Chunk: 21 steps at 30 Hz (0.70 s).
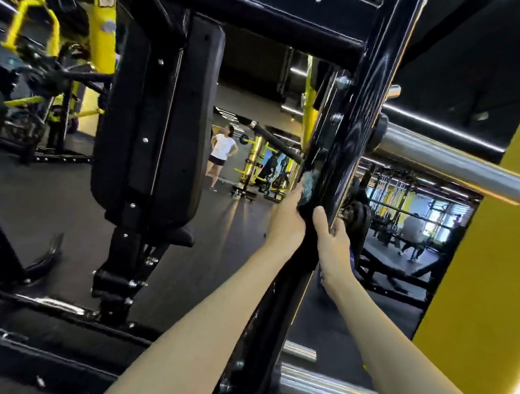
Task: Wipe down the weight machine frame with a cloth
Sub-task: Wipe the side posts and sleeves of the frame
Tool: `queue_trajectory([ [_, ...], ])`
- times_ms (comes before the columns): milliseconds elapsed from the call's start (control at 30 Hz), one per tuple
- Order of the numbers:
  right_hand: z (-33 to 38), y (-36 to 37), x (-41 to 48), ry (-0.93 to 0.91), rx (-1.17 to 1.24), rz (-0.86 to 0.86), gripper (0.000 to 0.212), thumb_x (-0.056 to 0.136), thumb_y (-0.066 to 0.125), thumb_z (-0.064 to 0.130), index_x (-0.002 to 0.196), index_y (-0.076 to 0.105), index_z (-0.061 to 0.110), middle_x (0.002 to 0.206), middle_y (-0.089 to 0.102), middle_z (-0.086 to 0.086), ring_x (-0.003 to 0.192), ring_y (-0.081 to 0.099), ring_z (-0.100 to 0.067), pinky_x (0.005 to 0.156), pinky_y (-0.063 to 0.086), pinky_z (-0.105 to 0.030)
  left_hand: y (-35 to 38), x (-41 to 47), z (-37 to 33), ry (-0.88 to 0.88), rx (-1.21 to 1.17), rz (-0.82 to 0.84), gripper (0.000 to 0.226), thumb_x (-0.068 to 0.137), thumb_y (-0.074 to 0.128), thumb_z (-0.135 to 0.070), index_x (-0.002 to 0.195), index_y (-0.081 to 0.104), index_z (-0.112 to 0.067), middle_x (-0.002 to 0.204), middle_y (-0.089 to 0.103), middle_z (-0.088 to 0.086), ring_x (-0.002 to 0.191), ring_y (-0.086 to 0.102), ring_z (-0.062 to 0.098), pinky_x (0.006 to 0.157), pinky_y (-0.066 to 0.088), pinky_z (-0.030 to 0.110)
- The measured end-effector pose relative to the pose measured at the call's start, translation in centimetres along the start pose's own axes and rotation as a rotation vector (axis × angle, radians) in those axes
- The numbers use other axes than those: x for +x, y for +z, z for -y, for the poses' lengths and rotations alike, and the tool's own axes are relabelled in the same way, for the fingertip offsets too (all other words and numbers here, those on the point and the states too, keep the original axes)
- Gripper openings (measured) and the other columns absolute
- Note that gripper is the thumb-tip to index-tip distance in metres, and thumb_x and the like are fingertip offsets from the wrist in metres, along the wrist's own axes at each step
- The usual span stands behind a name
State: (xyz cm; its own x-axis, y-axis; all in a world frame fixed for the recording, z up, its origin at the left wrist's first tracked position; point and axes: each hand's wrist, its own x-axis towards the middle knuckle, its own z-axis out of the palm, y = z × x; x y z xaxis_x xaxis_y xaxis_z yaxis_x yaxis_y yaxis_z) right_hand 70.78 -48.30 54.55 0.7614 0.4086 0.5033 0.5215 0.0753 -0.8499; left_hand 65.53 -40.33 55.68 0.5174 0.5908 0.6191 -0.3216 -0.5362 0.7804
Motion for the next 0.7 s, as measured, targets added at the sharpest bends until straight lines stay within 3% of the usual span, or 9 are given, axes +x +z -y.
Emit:
queue_trajectory([
  [100,0.5,0.4,-0.4,-0.05,0.014,-0.017,0.104,0.062,0.06,0.083,0.141,0.042,0.018,0.139,0.052,-0.001,0.127,0.05,-0.019,0.108,0.04,-0.042,-0.7,-0.7,2.9,-0.056,-0.057,0.091,0.055,0.097,0.035,0.004,0.144,0.042,-0.023,0.138,0.052,0.002,0.127,0.048,0.016,0.106,0.034,0.017],
  [167,0.8,0.5,-0.4,-0.063,0.021,-0.041,0.085,0.067,0.062,0.077,0.129,0.052,0.019,0.126,0.061,-0.002,0.118,0.057,-0.02,0.103,0.045,-0.041,-1.3,-1.8,2.7,-0.016,-0.042,0.084,0.054,0.096,0.035,0.005,0.143,0.045,-0.021,0.141,0.049,-0.002,0.129,0.044,0.01,0.111,0.029,0.016],
  [233,0.7,0.4,-0.4,-0.071,0.025,-0.052,0.053,0.08,0.062,0.064,0.114,0.057,0.024,0.114,0.064,0.0,0.11,0.059,-0.019,0.097,0.048,-0.036,-1.6,-1.8,0.7,0.092,-0.047,0.044,0.054,0.095,0.034,0.009,0.143,0.043,-0.016,0.143,0.043,-0.007,0.132,0.037,0.004,0.101,0.019,-0.002],
  [267,0.5,0.5,-0.3,-0.064,0.021,-0.053,0.055,0.079,0.061,0.066,0.114,0.057,0.024,0.114,0.063,0.001,0.11,0.059,-0.019,0.096,0.048,-0.035,-1.7,-1.3,-0.6,0.133,-0.053,0.023,0.054,0.096,0.033,0.009,0.144,0.04,-0.015,0.145,0.042,-0.007,0.134,0.034,0.004,0.096,0.016,-0.006],
  [333,0.7,0.7,-0.6,-0.051,0.0,-0.037,0.081,0.066,0.059,0.077,0.124,0.053,0.02,0.125,0.061,-0.002,0.116,0.057,-0.02,0.102,0.046,-0.043,-1.3,0.4,-2.4,0.134,-0.071,0.007,0.055,0.097,0.032,0.007,0.147,0.036,-0.018,0.147,0.041,-0.005,0.136,0.034,0.009,0.097,0.019,0.002],
  [433,1.4,0.5,-1.2,-0.063,-0.004,-0.025,0.086,0.066,0.062,0.077,0.127,0.052,0.017,0.124,0.062,-0.001,0.113,0.059,-0.016,0.102,0.046,-0.042,-0.8,1.5,-1.0,0.059,-0.069,0.016,0.056,0.096,0.033,0.007,0.147,0.036,-0.018,0.144,0.046,0.004,0.133,0.041,0.019,0.104,0.031,0.02],
  [500,1.8,0.4,-1.4,-0.04,-0.018,-0.015,0.086,0.07,0.059,0.074,0.132,0.049,0.015,0.128,0.059,0.0,0.115,0.058,-0.015,0.102,0.046,-0.036,-1.1,-0.4,0.8,0.022,-0.076,0.05,0.055,0.097,0.033,0.005,0.146,0.038,-0.019,0.142,0.049,0.004,0.131,0.043,0.017,0.103,0.032,0.013],
  [600,1.4,0.3,-0.9,-0.067,-0.013,-0.049,0.052,0.085,0.058,0.057,0.117,0.053,0.016,0.117,0.059,0.0,0.102,0.062,-0.012,0.087,0.049,-0.021,-1.7,-3.3,0.7,0.133,-0.161,0.049,0.054,0.096,0.034,0.01,0.144,0.039,-0.014,0.145,0.043,0.0,0.133,0.034,0.002,0.098,0.021,-0.003],
  [700,1.4,0.6,-1.0,-0.071,-0.026,-0.051,0.084,0.068,0.058,0.08,0.12,0.052,0.014,0.121,0.058,-0.004,0.113,0.056,-0.021,0.1,0.044,-0.038,-1.7,-1.7,-1.2,0.291,-0.152,0.069,0.063,0.092,0.035,0.016,0.146,0.035,-0.017,0.152,0.033,-0.002,0.139,0.025,0.003,0.112,0.017,0.009],
])
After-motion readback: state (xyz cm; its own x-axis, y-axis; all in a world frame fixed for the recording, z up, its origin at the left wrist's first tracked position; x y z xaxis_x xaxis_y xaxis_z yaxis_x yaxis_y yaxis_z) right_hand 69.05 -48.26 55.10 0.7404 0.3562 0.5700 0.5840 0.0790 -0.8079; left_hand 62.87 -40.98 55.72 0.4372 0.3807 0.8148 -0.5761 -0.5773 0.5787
